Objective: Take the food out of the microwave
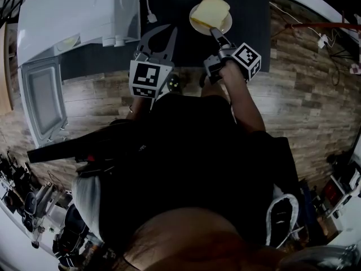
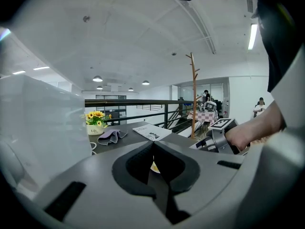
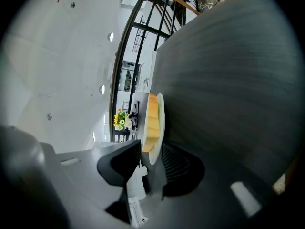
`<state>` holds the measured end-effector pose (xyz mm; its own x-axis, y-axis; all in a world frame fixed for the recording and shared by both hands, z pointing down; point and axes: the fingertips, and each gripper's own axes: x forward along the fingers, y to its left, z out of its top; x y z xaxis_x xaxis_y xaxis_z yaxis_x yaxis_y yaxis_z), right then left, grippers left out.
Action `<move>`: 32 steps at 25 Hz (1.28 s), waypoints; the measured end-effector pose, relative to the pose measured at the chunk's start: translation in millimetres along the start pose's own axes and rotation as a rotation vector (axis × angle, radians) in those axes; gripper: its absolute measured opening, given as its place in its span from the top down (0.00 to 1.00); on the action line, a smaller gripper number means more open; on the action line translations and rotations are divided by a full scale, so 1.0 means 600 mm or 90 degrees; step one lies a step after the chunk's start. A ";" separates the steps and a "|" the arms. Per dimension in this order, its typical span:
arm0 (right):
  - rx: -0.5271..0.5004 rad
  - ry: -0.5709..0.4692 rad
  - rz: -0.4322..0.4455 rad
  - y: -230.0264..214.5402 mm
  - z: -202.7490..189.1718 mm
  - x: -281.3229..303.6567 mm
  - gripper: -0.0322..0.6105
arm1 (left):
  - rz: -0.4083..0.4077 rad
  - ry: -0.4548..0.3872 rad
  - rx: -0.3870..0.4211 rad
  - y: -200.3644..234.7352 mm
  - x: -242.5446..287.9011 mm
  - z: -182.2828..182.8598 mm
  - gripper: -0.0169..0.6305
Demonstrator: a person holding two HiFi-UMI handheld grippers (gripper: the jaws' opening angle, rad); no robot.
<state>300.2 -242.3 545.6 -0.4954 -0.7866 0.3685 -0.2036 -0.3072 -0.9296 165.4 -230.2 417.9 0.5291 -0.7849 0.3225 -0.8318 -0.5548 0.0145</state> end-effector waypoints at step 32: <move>-0.427 0.088 -0.085 -0.024 -0.002 -0.009 0.68 | 0.005 0.007 -0.003 -0.002 -0.010 -0.009 0.96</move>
<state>305.0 -232.9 557.1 -0.5241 -0.6761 0.5178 -0.7256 0.0362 -0.6872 162.1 -223.2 421.1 0.5210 -0.7857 0.3336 -0.8365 -0.5477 0.0164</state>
